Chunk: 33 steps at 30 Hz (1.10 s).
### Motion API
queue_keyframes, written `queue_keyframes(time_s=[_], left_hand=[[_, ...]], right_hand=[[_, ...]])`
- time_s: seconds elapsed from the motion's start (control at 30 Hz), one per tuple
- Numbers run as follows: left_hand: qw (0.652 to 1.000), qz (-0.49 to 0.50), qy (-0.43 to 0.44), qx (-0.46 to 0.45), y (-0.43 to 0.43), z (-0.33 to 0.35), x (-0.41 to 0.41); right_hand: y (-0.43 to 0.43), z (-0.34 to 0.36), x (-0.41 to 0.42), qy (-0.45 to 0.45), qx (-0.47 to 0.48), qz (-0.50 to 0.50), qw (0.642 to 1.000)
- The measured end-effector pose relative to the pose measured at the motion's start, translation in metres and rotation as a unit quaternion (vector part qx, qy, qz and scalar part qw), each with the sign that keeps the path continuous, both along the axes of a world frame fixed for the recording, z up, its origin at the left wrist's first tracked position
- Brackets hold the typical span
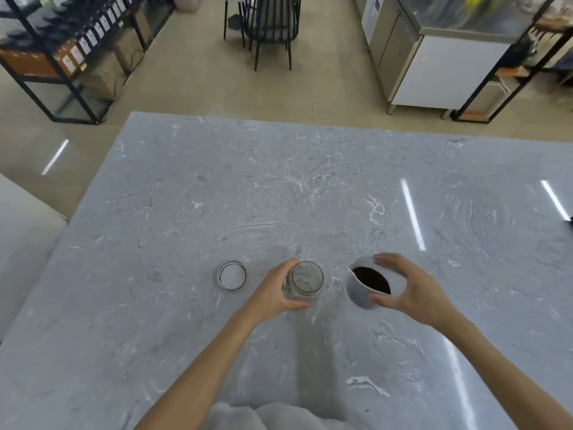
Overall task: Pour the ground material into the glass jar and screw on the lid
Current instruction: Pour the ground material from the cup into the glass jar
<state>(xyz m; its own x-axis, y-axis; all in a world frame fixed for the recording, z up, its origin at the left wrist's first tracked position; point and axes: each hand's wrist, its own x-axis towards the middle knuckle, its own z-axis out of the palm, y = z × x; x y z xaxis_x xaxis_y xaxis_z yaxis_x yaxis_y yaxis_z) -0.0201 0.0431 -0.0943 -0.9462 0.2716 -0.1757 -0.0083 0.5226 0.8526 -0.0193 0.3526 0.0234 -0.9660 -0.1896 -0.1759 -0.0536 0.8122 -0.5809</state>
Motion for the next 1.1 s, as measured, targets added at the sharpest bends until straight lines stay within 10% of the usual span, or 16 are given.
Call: queue_keyframes(time_s=[0.4,0.63,1.1], left_hand=[[0.991,-0.049,0.101,-0.074,0.024,0.027,-0.017],[0.962,-0.094,0.105,-0.234,0.050,0.069,-0.038],[0.964,-0.086,0.104,-0.228,0.072,0.124,-0.064]], right_hand=[[-0.072,0.049,-0.049,0.047,0.382,0.236,0.892],[-0.085,0.065,-0.082,0.046,0.477,0.296,0.826],[-0.105,0.122,-0.113,0.040,0.579,0.347,0.737]])
